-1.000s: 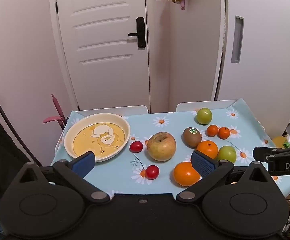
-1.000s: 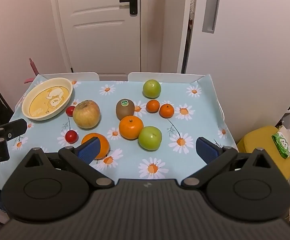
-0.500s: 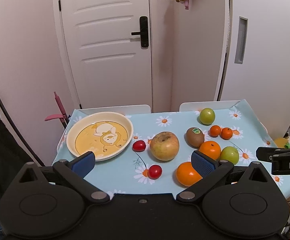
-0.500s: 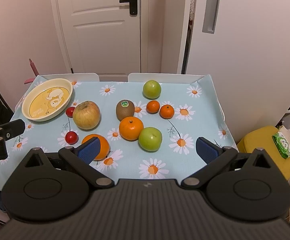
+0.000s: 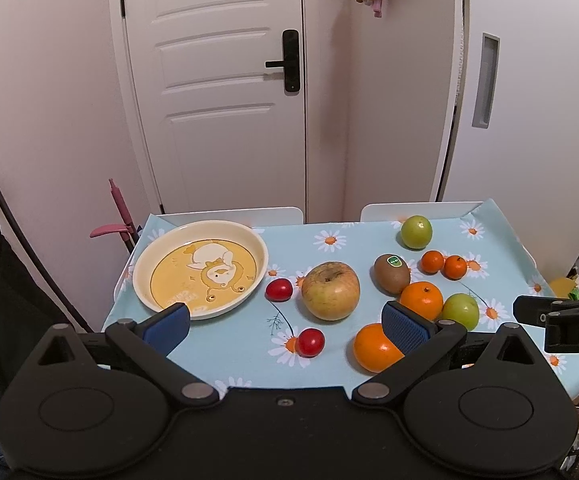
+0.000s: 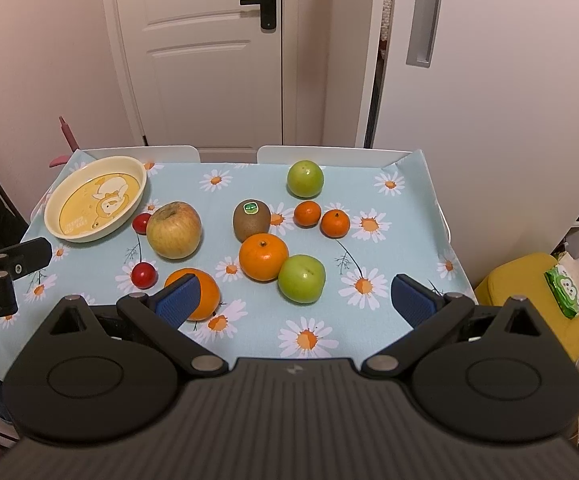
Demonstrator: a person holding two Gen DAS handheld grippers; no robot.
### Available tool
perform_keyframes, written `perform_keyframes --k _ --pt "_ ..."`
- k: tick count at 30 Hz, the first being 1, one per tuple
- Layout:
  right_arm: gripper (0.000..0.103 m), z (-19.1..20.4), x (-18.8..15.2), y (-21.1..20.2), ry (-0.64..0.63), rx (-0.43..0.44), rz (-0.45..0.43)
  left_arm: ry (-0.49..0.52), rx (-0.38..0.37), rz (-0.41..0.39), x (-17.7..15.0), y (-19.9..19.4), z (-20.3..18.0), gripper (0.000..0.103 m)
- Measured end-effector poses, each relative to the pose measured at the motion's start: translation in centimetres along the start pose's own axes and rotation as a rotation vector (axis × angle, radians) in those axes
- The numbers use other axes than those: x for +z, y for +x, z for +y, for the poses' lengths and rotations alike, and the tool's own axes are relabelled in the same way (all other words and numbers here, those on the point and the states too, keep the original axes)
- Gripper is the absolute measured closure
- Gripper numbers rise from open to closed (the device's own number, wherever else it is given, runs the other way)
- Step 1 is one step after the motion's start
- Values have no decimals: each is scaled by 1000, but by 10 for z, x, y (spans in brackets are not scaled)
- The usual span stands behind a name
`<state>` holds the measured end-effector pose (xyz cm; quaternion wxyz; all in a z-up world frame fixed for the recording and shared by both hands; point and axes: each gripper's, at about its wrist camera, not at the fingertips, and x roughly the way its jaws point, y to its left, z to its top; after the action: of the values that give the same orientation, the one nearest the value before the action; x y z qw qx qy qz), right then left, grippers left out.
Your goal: Organize fruits
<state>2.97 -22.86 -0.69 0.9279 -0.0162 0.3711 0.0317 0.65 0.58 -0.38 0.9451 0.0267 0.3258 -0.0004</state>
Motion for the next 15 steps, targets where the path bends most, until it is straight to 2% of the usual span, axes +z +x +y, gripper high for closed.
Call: perform_keyframes --k 15 --pt "0 1 1 2 2 -1 0 -5 3 8 1 3 1 0"
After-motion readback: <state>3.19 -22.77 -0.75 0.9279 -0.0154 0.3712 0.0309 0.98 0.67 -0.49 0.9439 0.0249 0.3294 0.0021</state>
